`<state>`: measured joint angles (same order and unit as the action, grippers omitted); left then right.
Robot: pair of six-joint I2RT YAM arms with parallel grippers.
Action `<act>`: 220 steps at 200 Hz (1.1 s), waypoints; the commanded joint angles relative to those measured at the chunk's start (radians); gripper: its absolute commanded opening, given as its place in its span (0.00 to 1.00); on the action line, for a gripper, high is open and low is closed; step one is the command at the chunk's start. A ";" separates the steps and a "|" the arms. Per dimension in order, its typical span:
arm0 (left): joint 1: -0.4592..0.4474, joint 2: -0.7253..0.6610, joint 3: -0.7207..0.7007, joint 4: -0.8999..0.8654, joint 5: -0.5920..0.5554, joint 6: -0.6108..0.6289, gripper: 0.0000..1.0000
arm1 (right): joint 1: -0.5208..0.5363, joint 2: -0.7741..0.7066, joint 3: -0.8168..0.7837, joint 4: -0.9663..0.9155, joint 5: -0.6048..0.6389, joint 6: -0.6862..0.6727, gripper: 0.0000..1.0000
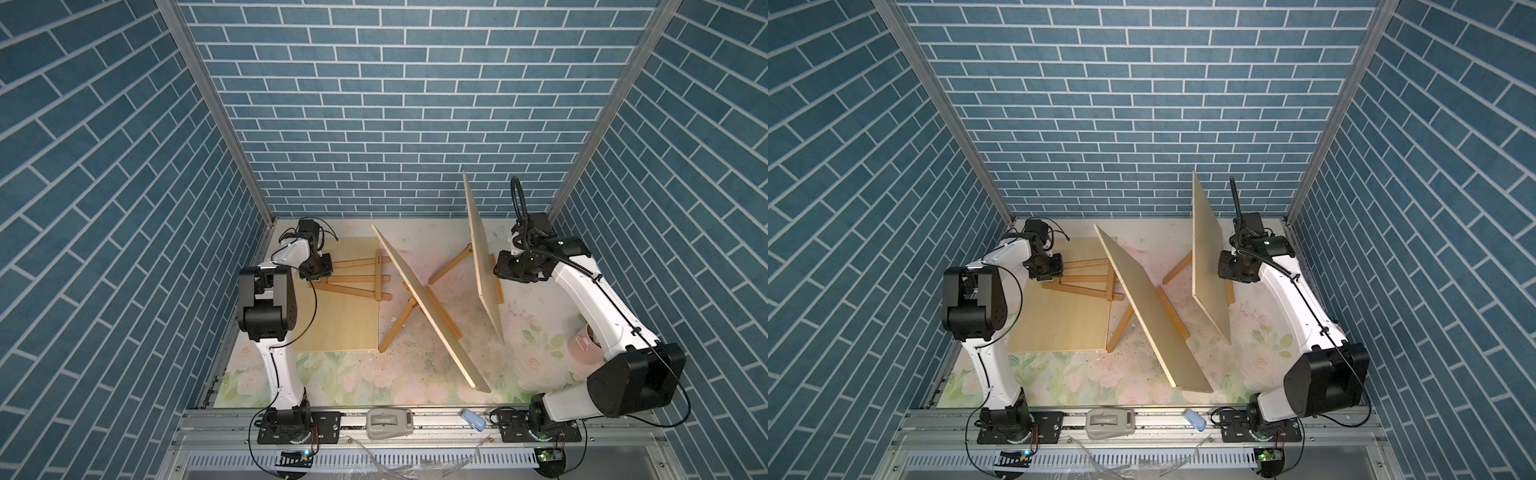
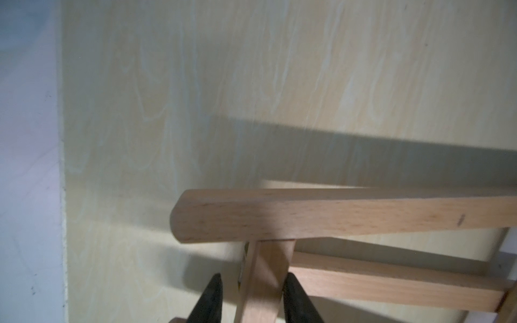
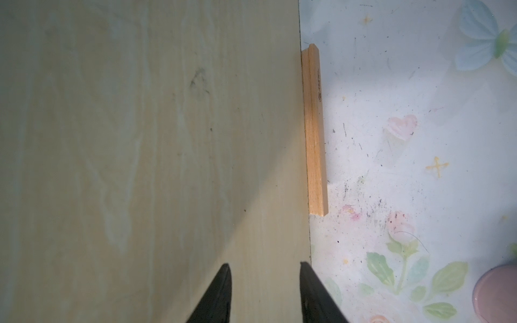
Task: Disassemble the easel
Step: Pick up the easel at the center of the board.
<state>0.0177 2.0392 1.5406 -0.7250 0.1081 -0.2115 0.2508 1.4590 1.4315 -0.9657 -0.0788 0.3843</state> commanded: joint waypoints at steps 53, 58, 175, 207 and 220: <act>-0.013 0.041 0.027 -0.024 -0.007 0.027 0.25 | 0.007 0.020 0.038 -0.036 0.020 -0.019 0.42; -0.013 0.043 0.026 -0.023 -0.009 0.028 0.25 | 0.007 0.020 0.039 -0.036 0.020 -0.019 0.42; -0.015 -0.155 0.039 -0.123 -0.169 0.151 0.15 | 0.006 -0.039 0.010 -0.023 0.044 -0.019 0.42; -0.015 -0.272 0.061 -0.182 -0.224 0.195 0.14 | 0.007 -0.073 -0.004 0.004 0.045 -0.021 0.40; -0.016 -0.313 0.080 -0.212 -0.246 0.214 0.14 | 0.007 -0.083 -0.007 0.011 0.047 -0.022 0.40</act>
<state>0.0036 1.8133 1.5669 -0.8684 -0.0864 -0.0452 0.2508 1.4181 1.4372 -0.9627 -0.0517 0.3843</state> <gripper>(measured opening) 0.229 0.406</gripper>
